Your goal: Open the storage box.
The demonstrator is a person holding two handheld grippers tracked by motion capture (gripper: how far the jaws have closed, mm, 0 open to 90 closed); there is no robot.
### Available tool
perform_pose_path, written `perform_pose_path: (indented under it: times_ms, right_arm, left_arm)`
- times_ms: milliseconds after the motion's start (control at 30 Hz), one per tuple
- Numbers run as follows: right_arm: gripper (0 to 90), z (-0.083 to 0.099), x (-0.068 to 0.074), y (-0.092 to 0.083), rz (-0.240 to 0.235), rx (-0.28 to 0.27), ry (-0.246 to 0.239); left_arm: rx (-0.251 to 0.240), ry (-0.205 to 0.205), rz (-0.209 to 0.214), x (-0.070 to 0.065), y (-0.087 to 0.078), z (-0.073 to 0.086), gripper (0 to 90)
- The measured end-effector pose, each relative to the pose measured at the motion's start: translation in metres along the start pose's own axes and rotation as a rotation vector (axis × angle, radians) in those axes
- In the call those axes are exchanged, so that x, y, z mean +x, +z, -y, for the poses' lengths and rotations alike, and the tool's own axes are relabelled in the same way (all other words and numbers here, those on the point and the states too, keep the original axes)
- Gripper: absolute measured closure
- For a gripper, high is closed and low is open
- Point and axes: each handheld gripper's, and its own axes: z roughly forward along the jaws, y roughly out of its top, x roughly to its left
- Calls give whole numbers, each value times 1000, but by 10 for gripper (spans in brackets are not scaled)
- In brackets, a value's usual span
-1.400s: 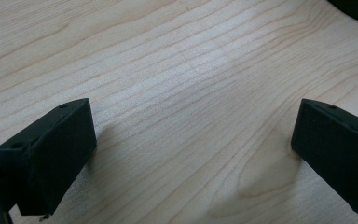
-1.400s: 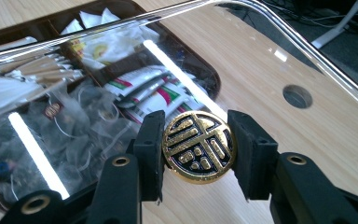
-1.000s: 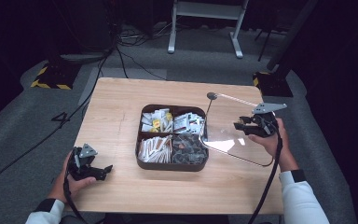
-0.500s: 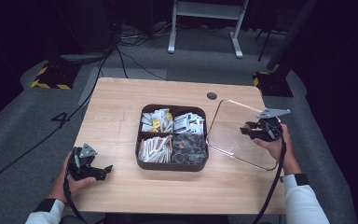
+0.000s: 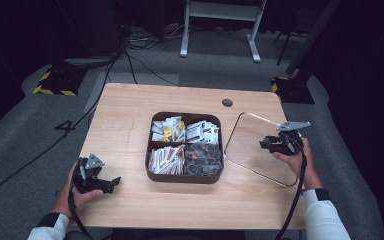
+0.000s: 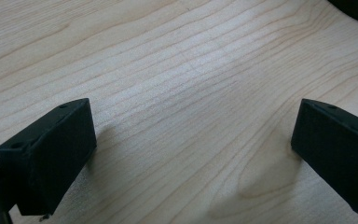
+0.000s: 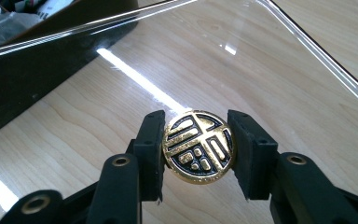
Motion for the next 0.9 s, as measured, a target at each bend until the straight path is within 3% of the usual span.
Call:
perform_pose_path:
  times_ms: [433,900]
  right_arm:
    - [588,17,-5,17,-15,23,30]
    - [587,31,-8,33,4,50,43]
  left_arm:
    - [1,0,0,0,0,0,1]
    - [1,0,-1,0,0,0,1]
